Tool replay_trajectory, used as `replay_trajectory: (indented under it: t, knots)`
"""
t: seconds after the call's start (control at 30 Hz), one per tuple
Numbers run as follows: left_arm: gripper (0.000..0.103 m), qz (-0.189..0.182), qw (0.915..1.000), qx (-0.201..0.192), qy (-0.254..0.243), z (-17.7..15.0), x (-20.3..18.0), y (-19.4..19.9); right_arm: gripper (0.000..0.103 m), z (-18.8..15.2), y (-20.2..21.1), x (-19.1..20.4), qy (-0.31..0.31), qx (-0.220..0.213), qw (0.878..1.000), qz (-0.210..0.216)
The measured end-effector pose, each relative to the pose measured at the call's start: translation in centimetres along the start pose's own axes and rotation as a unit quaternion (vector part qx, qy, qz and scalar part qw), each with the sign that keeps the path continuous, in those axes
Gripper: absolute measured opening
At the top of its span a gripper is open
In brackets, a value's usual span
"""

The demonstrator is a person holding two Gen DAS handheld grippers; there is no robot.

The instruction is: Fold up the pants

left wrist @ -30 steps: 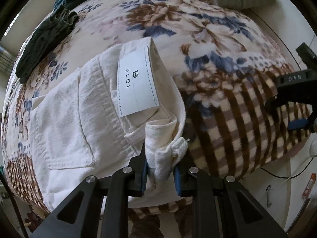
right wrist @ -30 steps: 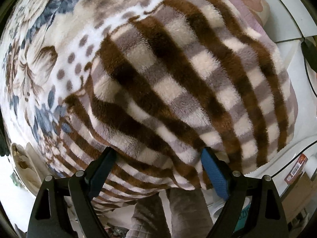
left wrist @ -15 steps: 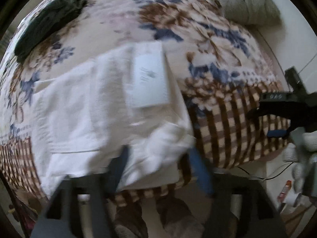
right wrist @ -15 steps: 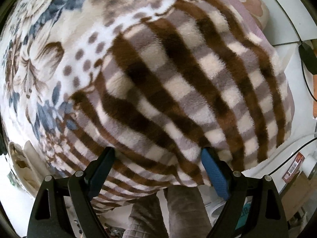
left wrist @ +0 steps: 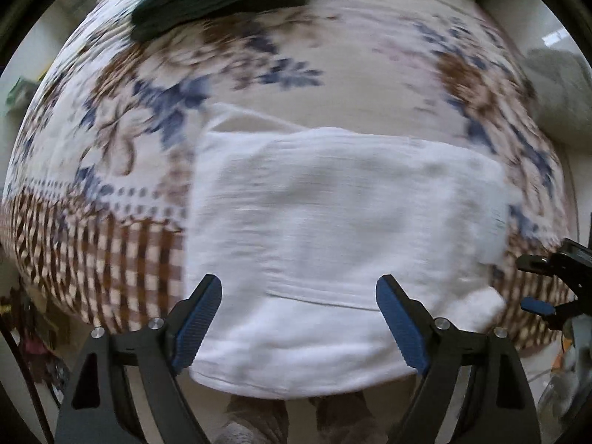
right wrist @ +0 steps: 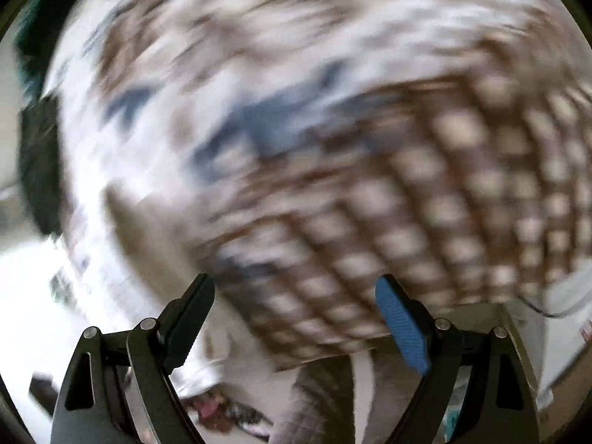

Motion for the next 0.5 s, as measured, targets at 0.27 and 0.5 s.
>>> replay_trajectory:
  t: [0.27, 0.5]
  knots:
    - [0.085, 0.029, 0.9968, 0.033, 0.066, 0.2, 6.9, -2.9, 0.091, -3.2, -4.3, 4.7, 0.008, 0.026, 1.0, 0.015]
    - [0.085, 0.026, 0.9949, 0.042, 0.088, -0.1, 9.5, -3.9, 0.091, -5.8, -4.7, 3.4, -0.053, 0.036, 0.993, 0.102]
Point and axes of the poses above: each gripper's, at about its wrist camera, not at the fingertips, and y roughly against the way its jaws point, x to its left, z to its top, the point moved 6 cm from there along -y, roughly the way its jaws point, and after that the axes turned 8 degrees about z, right-handed, at the moved point
